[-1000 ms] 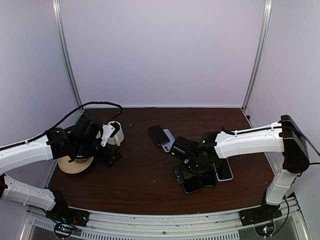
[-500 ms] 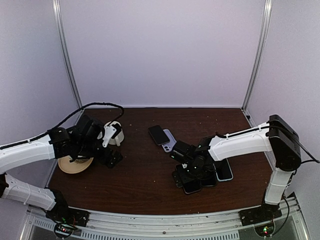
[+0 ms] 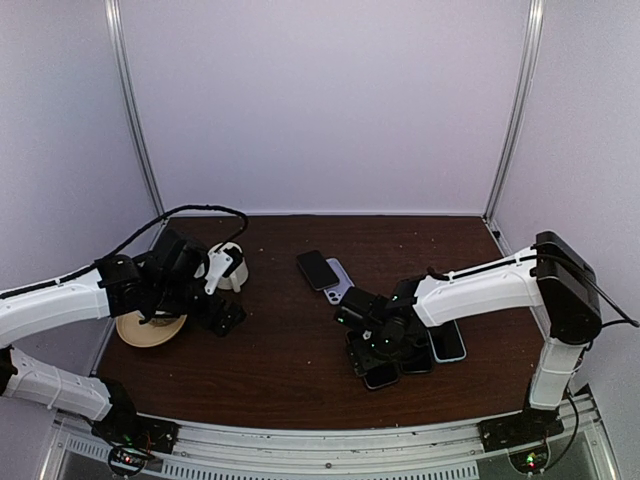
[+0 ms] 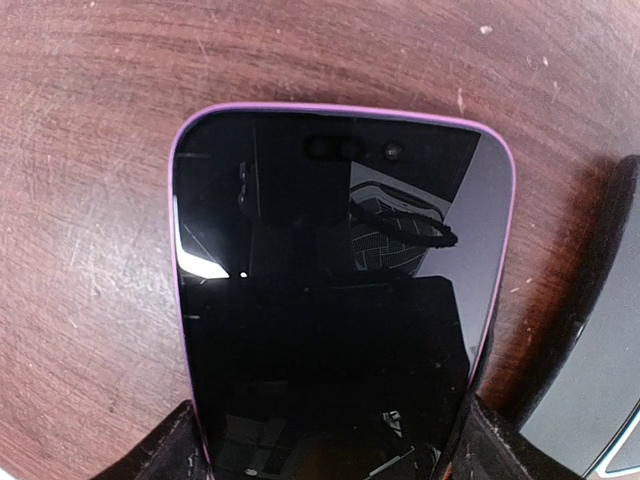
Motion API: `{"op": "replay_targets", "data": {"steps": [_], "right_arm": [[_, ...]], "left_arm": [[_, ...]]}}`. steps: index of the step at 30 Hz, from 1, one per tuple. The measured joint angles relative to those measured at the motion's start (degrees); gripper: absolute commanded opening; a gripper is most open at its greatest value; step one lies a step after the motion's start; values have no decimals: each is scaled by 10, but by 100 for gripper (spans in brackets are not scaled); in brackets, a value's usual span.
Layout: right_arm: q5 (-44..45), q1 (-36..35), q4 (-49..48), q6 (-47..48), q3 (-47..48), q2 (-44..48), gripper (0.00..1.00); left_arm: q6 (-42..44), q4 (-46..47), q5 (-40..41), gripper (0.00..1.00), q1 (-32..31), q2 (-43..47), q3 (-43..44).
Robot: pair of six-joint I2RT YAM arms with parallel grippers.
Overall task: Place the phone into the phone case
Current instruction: Pick up the phone with the phone case at the center of the board.
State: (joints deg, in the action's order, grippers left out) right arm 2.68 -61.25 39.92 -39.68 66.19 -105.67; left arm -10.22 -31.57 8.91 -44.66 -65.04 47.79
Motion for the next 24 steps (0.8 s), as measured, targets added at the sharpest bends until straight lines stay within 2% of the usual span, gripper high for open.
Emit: {"op": "replay_targets", "data": {"steps": [6,14,20,24], "right_arm": [[12,-5,3,-2,1,0,49],[40,-24,-1,9,0,5,24],[94,-72,-28,53,-17,55,22],[167,-109,-84,118,-17,103,23]], "left_arm": [[1,0,0,98,0,0,0],[3,0,-1,98,0,0,0],[4,27,-15,92,0,37,-13],[1,93,-60,80,1,113,-59]]}}
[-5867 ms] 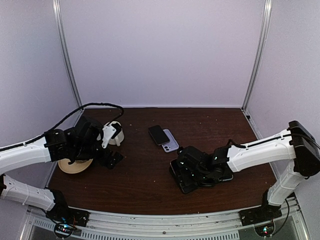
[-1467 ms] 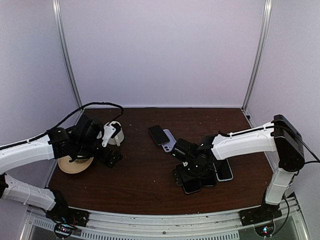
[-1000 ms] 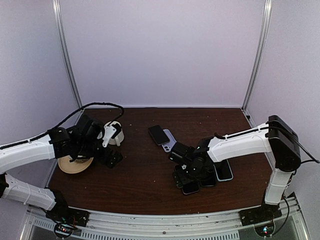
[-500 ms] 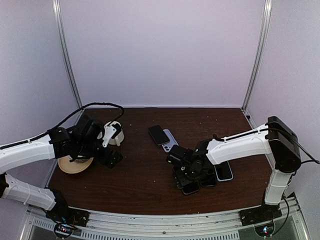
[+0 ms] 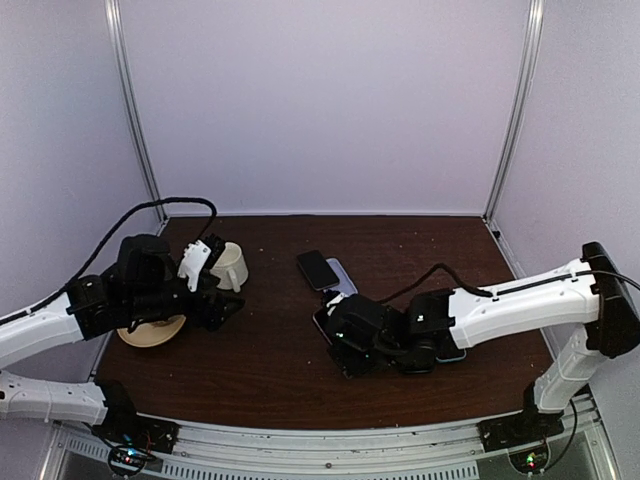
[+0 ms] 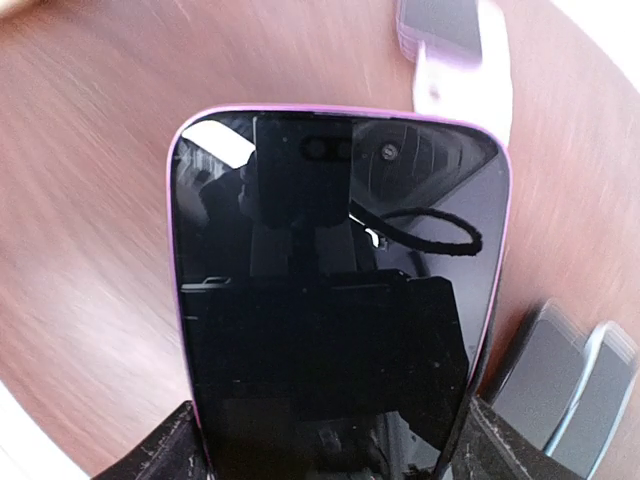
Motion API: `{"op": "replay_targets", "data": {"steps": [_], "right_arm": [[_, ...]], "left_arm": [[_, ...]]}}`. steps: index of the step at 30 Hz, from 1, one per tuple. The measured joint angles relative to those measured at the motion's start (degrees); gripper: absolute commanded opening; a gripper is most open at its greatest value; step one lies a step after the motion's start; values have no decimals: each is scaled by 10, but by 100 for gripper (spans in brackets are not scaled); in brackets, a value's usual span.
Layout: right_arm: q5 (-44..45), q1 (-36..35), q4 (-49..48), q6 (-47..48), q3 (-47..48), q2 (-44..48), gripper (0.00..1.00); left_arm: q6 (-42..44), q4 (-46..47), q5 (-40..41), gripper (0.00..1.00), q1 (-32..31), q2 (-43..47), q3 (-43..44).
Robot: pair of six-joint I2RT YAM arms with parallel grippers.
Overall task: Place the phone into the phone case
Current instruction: Pick up the phone with the phone case at the center of the board, then pass from the right arm to the left
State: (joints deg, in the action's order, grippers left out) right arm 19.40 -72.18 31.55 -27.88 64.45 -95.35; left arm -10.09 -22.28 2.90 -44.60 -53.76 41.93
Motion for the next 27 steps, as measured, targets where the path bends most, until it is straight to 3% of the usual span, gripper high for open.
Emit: {"op": "replay_targets", "data": {"steps": [3,7,13,21,25,27], "right_arm": [[58,-30,-73,80,0,29,23],[111,-55,-190,191,0,41,23],[128,-59,-314,315,0,41,21],[128,-61,-369,383,1,40,21],[128,-65,-380,396,1,40,21],[128,-66,-382,400,1,40,21]], "left_arm": [[-21,84,-66,79,0,50,-43],[-44,187,-142,85,-22,64,-74],[-53,238,-186,90,-82,36,-49],[-92,269,-173,59,-82,27,-40],[-108,265,-167,32,-82,1,-21],[-116,265,-167,30,-82,-6,-18]]}}
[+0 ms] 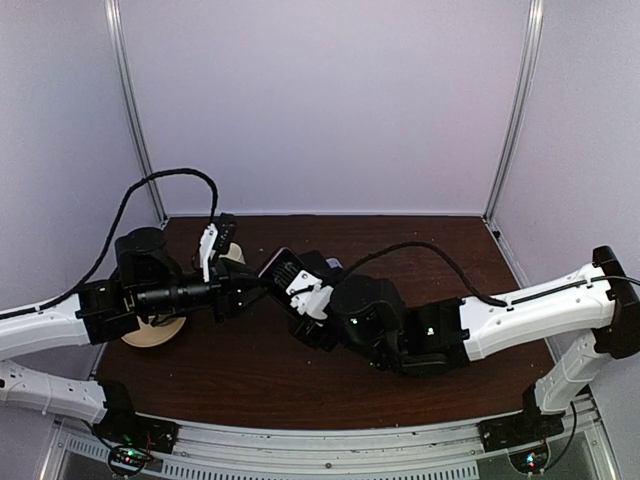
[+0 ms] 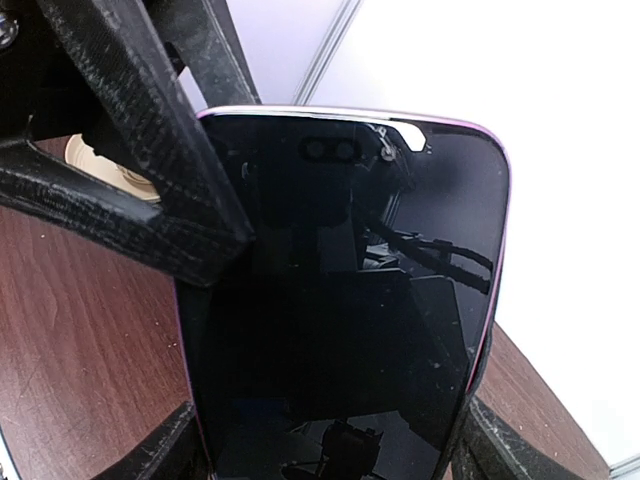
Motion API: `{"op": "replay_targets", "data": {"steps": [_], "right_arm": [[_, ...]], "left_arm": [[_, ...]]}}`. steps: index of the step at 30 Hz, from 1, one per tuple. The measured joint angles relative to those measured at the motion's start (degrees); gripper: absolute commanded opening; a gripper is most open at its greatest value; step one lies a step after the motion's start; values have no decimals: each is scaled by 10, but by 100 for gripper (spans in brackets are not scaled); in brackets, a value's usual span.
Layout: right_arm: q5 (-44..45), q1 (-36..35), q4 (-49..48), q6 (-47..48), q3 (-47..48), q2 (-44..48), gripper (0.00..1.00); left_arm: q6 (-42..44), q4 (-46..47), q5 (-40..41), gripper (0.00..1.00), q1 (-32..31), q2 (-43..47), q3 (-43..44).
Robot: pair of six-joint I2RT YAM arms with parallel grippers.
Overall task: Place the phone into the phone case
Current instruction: Pass from the right arm to the left
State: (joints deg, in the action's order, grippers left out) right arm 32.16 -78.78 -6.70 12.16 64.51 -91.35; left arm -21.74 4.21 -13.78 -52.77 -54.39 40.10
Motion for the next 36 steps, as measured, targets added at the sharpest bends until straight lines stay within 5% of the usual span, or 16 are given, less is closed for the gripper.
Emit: {"op": "replay_targets", "data": {"steps": [5,17,20,32,36], "right_arm": [[10,0,-5,4,0,-6,21],[14,0,-3,3,2,-9,21],[14,0,-3,1,2,-9,19],[-9,0,-44,-14,-31,0,17],[-11,0,-52,-18,-32,1,16]], "left_arm": [[-11,-2,-7,0,0,-9,7],[-7,-9,-6,0,-1,-9,7],[0,-9,-6,27,-1,-9,7],[26,-3,-15,30,-3,-9,0],[29,7,-15,50,-7,-12,0]]}}
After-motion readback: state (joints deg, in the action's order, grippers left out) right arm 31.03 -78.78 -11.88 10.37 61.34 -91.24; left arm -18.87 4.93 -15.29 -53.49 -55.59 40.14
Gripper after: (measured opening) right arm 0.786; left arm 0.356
